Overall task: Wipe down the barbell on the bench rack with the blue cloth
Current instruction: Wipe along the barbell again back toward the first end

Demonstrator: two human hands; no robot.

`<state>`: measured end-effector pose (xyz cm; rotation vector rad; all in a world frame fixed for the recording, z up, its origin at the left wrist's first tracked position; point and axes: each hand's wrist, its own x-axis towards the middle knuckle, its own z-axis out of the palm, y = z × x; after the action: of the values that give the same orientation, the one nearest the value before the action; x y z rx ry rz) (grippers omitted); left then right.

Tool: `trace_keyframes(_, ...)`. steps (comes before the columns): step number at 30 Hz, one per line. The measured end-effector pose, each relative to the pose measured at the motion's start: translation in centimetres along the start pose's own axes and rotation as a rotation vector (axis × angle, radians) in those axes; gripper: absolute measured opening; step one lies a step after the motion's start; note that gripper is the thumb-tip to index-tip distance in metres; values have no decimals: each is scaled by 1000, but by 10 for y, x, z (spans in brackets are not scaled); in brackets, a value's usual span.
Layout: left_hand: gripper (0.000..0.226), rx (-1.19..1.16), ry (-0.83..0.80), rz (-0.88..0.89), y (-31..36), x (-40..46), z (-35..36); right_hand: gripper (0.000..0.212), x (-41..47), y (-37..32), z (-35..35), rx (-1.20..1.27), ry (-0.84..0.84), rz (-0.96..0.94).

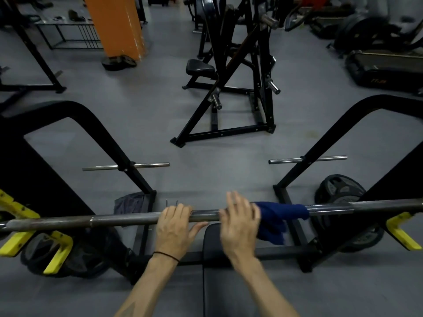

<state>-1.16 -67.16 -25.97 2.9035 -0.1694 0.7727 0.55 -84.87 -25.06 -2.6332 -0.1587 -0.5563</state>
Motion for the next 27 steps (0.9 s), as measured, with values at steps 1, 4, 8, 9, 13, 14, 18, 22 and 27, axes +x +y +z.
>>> trace_keyframes(1,56,7,-9,51,-5,5,1,60,-5,-9,3,11,-51,-101)
trace_keyframes(4,63,77,-37,203,-18,21,1,61,3,16,-6,-30,-157,-317)
trace_keyframes(8,79,81,-156,68,-12,43,-14,62,18,90,-35,-129,-51,-140)
trace_keyframes(9,84,101,-203,44,-9,48,-18,62,17,96,-38,-127,-25,-65)
trace_keyframes(13,84,147,-322,56,-4,54,-20,56,7,37,-9,-74,85,106)
trace_keyframes(14,79,146,-321,49,-3,55,-23,56,2,15,-2,-49,49,4)
trace_keyframes(18,60,43,-175,47,-16,33,-19,56,4,17,-2,-62,-97,-329)
trace_keyframes(22,34,70,-80,150,-37,7,-22,58,11,79,-25,-118,-19,-181)
trace_keyframes(27,46,73,-32,-26,-21,15,-14,52,6,25,-6,-76,78,54)
